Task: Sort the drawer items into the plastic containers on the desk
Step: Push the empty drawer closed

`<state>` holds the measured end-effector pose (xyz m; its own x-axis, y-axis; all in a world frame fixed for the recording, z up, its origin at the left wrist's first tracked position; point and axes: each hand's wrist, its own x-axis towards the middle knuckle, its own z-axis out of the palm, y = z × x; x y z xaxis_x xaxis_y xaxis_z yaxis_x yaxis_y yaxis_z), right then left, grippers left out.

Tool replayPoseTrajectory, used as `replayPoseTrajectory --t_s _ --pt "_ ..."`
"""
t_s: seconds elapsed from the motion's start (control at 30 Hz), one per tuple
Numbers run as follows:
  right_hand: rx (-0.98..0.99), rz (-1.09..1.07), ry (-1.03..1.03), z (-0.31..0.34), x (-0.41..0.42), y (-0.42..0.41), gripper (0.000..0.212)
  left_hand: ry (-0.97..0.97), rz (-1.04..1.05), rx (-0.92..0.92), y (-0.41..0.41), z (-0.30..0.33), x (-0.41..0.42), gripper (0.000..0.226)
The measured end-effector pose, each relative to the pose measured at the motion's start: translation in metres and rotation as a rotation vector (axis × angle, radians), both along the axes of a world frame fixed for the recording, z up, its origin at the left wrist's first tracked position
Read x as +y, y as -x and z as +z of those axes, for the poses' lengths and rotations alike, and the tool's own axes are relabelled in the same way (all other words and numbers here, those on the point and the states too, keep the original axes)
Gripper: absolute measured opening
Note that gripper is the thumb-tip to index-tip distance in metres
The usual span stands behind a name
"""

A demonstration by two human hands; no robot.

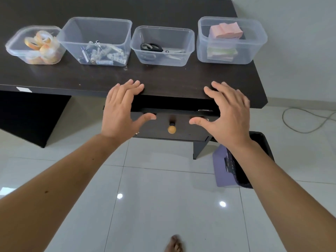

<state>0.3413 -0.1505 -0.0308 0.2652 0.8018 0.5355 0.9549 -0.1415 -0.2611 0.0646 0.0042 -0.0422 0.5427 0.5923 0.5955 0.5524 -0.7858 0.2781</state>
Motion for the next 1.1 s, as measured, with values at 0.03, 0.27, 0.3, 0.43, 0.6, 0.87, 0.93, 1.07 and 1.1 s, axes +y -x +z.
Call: replayPoseTrajectory --t_s 0.03,0.27,0.3,0.43,0.6,0.87,0.93,1.07,1.1 --pt "-0.007 -0.024 -0.036 -0.002 0.003 0.001 0.088 -0.026 0.025 -0.027 -0.003 -0.002 0.002 0.078" --pt "-0.091 -0.180 -0.206 -0.015 0.029 0.006 0.064 -0.063 0.256 -0.080 -0.031 -0.005 0.005 0.059" --pt "-0.119 -0.195 -0.215 -0.015 0.031 0.005 0.063 -0.077 0.268 -0.074 -0.032 -0.003 0.008 0.057" --pt "-0.218 -0.284 -0.198 -0.014 0.041 0.005 0.059 -0.078 0.324 -0.080 -0.041 0.001 0.012 0.040" --pt "-0.229 -0.382 -0.180 -0.012 0.046 0.013 0.052 -0.055 0.377 -0.062 -0.046 0.007 0.009 0.036" --pt "0.095 -0.184 0.043 0.020 0.021 0.016 0.063 -0.068 0.249 0.022 -0.027 0.021 -0.004 0.058" --pt "0.154 -0.178 0.077 0.029 0.018 0.017 0.059 0.013 0.233 0.031 -0.023 0.032 -0.006 0.051" --pt "0.134 -0.179 0.135 0.039 0.016 0.026 0.049 0.121 0.214 0.149 -0.021 0.047 -0.009 0.049" --pt "0.119 -0.177 0.157 0.041 0.015 0.027 0.047 0.140 0.214 0.185 -0.022 0.049 -0.009 0.050"
